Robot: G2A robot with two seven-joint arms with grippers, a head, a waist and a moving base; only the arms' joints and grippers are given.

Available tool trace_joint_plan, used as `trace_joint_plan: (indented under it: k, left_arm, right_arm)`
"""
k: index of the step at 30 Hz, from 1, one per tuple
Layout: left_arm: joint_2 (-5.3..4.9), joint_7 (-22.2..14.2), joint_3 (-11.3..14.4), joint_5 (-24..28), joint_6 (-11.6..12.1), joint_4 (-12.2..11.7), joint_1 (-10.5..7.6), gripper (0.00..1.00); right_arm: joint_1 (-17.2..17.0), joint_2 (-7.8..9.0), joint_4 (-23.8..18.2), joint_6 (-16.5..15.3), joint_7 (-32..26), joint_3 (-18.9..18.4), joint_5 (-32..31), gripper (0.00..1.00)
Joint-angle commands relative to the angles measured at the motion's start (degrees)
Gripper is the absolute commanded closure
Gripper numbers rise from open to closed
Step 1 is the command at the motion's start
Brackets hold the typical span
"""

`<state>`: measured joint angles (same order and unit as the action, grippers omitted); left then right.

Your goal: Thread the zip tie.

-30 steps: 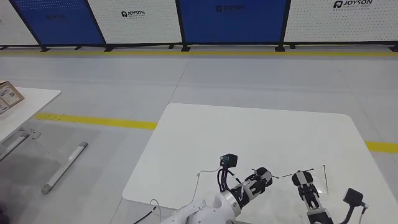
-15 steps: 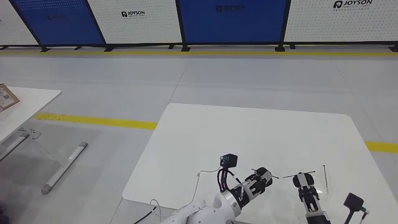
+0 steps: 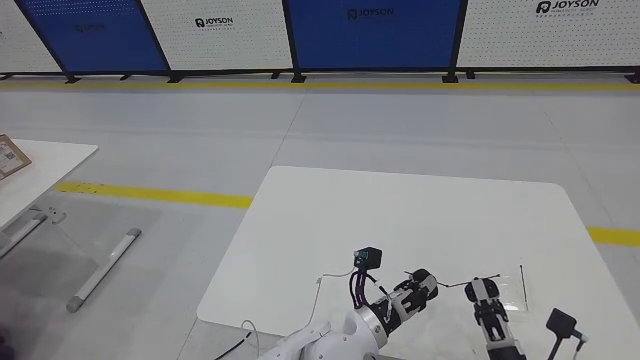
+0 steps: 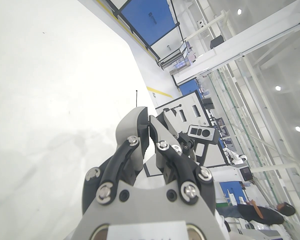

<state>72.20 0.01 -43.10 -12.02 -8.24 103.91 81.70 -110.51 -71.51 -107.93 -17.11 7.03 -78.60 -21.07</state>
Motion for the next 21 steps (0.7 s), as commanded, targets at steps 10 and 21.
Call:
trace_joint_plan:
  k: [10, 21]
  left_arm:
    - [0.00, 0.00, 0.00, 0.00, 0.00, 0.00, 0.00, 1.00]
    - [0.00, 0.00, 0.00, 0.00, 0.00, 0.00, 0.00, 1.00]
  right_arm:
    - [-0.08, -0.18, 0.01, -0.41, 0.59, 0.09, 0.18, 1.00]
    - [0.38, -0.33, 0.47, -0.15, 0.02, 0.29, -0.14, 1.00]
